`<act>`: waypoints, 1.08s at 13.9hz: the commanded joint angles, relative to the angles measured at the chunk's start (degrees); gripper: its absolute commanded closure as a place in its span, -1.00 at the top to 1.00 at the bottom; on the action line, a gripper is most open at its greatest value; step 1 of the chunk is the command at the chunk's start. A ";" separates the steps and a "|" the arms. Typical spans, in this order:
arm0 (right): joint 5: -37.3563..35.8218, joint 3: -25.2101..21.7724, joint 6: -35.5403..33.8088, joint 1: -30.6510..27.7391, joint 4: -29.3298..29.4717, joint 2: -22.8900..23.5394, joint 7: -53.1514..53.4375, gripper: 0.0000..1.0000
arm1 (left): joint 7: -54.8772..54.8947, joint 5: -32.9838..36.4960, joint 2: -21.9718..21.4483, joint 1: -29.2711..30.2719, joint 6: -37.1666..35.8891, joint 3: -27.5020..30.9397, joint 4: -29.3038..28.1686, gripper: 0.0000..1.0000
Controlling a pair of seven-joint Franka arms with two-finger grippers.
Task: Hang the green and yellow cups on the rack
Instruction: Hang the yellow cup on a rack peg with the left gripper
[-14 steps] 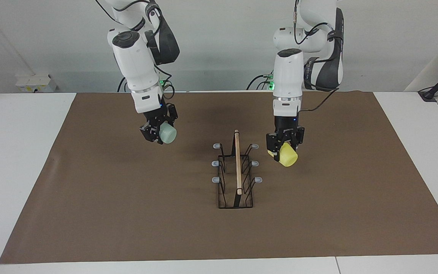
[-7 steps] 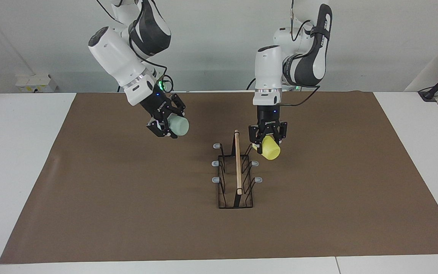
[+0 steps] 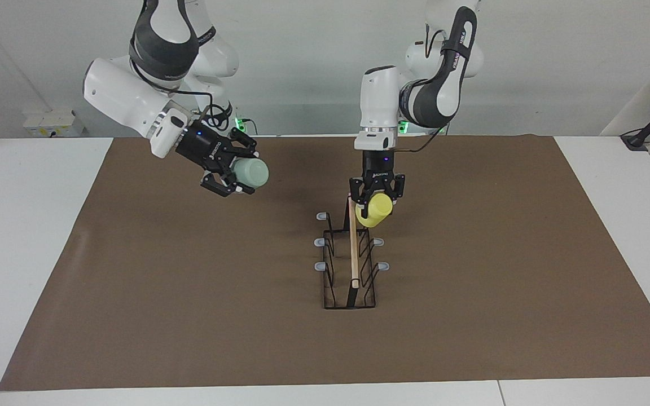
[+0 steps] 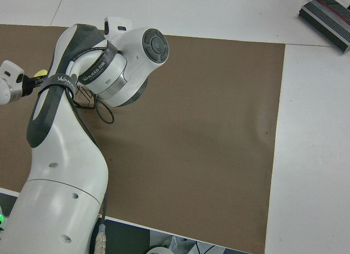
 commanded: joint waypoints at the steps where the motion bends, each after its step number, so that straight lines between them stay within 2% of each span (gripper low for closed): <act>1: 7.93 0.49 -4.98 -4.12 -3.88 -3.52 -5.64 -1.00 | -1.63 1.13 -1.88 0.68 0.91 -0.36 -1.59 1.00; 5: 17.78 0.49 -6.84 -4.92 -8.62 -6.42 -12.85 -1.00 | -1.28 0.43 0.39 0.76 -0.41 -0.27 3.49 1.00; 7: 20.95 0.23 -7.80 -4.92 -10.73 -7.48 -16.10 -1.00 | -1.11 0.16 2.15 1.03 -2.34 0.08 7.88 1.00; 10: 29.11 0.14 -10.00 -5.36 -15.74 -6.70 -25.22 -1.00 | -0.23 -1.59 5.58 1.20 -5.42 1.04 15.27 1.00; 12: 33.78 0.23 -9.83 -4.14 -17.24 -4.25 -31.91 -1.00 | 4.49 -3.43 6.55 1.64 -5.60 3.06 17.83 1.00; 15: 41.67 0.23 -5.98 0.77 -17.42 -2.39 -34.31 -1.00 | 18.44 -11.58 6.73 2.52 -7.70 5.26 19.24 1.00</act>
